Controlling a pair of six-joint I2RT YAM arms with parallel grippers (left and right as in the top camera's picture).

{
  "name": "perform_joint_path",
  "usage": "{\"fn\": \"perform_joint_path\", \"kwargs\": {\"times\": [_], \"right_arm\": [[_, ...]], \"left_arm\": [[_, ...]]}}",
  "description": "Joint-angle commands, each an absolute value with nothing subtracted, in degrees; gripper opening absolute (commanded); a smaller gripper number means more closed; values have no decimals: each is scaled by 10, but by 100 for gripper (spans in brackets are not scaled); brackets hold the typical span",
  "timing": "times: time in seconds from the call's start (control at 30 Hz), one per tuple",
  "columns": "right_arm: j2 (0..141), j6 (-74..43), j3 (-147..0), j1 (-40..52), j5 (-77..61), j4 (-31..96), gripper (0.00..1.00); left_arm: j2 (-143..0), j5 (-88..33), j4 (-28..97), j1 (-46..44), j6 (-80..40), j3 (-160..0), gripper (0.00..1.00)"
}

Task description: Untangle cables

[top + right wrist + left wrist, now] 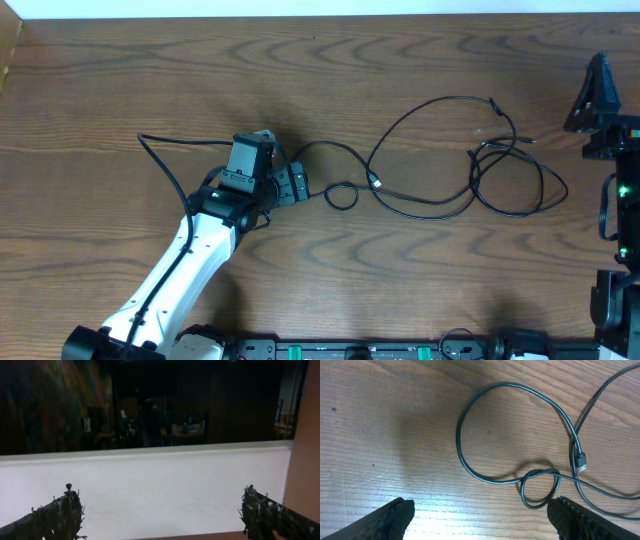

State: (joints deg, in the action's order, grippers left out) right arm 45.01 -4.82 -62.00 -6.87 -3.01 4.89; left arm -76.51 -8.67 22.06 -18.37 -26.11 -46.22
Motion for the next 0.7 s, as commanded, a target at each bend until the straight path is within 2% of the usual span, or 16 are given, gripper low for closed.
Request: {"fn": "perform_joint_path", "kwargs": {"times": [0.0,0.67], "right_arm": [[432,-57,-616,-65,-25,47,99],[347,-55,-616,-65,-25,50,99]], "left_arm": [[-768,-79,220,-181,-262,-460,91],[-768,-79,220,-181,-262,-460,91]]}}
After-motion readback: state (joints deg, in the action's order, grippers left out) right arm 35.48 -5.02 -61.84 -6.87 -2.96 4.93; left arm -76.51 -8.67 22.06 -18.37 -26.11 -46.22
